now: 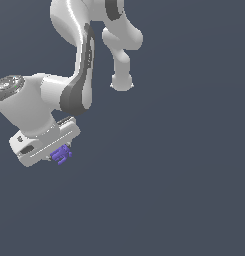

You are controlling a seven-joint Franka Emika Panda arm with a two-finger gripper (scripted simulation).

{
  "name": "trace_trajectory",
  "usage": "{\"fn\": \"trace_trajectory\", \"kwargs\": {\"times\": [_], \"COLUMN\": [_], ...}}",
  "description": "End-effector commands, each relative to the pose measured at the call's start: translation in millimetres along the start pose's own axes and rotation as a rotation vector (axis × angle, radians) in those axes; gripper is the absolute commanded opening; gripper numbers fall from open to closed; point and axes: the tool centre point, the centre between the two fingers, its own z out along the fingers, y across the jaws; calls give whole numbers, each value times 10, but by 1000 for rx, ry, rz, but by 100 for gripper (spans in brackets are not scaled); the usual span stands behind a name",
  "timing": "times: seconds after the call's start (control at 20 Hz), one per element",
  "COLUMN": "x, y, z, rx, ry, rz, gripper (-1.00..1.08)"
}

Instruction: Pick up the object and move it to a goal position.

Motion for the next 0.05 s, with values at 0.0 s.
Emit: {"fn": "trace_trajectory", "kwargs": {"times": [0.0], "x": [-14], "y": [16], "z": [-13], "rx": [1], "ry": [0], "rz": [-2], "gripper": [-100]}}
